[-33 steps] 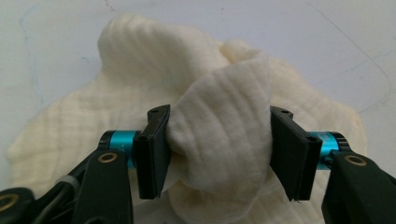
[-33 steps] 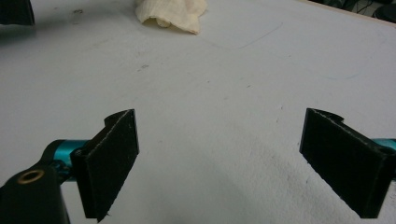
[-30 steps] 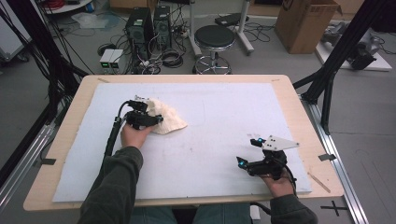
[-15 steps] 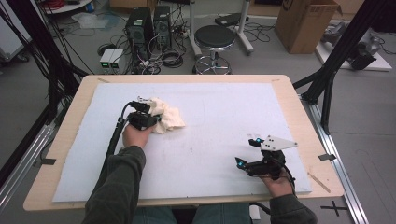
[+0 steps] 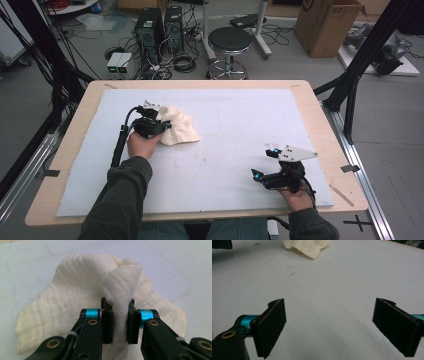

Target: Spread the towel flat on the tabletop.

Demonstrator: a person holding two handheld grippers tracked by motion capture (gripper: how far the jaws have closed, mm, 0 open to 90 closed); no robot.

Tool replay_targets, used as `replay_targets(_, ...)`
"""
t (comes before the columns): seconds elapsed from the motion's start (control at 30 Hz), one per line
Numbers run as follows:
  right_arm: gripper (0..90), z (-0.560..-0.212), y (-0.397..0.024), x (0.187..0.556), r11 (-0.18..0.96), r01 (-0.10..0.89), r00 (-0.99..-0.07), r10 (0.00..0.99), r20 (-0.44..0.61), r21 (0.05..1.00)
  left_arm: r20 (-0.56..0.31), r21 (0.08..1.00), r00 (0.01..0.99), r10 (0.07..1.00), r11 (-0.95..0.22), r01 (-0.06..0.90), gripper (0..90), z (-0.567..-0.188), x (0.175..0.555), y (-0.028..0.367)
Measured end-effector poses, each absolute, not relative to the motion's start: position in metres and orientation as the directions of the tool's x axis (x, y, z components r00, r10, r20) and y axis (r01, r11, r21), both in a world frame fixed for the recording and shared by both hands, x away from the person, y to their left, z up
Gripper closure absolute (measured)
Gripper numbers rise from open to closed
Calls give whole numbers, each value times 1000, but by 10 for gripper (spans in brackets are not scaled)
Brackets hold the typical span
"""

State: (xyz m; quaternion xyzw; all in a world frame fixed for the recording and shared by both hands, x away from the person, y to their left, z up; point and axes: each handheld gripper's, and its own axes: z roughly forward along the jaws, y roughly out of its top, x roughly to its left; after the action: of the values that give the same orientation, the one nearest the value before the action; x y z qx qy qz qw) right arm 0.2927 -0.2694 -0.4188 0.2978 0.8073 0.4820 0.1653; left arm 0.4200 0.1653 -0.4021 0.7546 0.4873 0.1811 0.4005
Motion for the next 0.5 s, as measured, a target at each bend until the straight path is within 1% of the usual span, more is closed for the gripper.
replay_targets(0.07,110,-419,-269,292,365,318,-769,639,13,875,-131,782,480,868,-207,587,788,-398,416,164)
replay_targets(0.17,110,-419,-269,291,366,317,-769,639,12,875,-119,782,507,853,-234,578,788,-392,410,162)
replay_targets(0.3,110,-419,-269,291,367,322,-770,638,16,873,-134,790,536,834,-237,566,788,-384,402,159)
replay_targets(0.5,110,-419,-268,291,374,318,-771,637,8,871,-127,797,600,790,-279,536,788,-371,388,148)
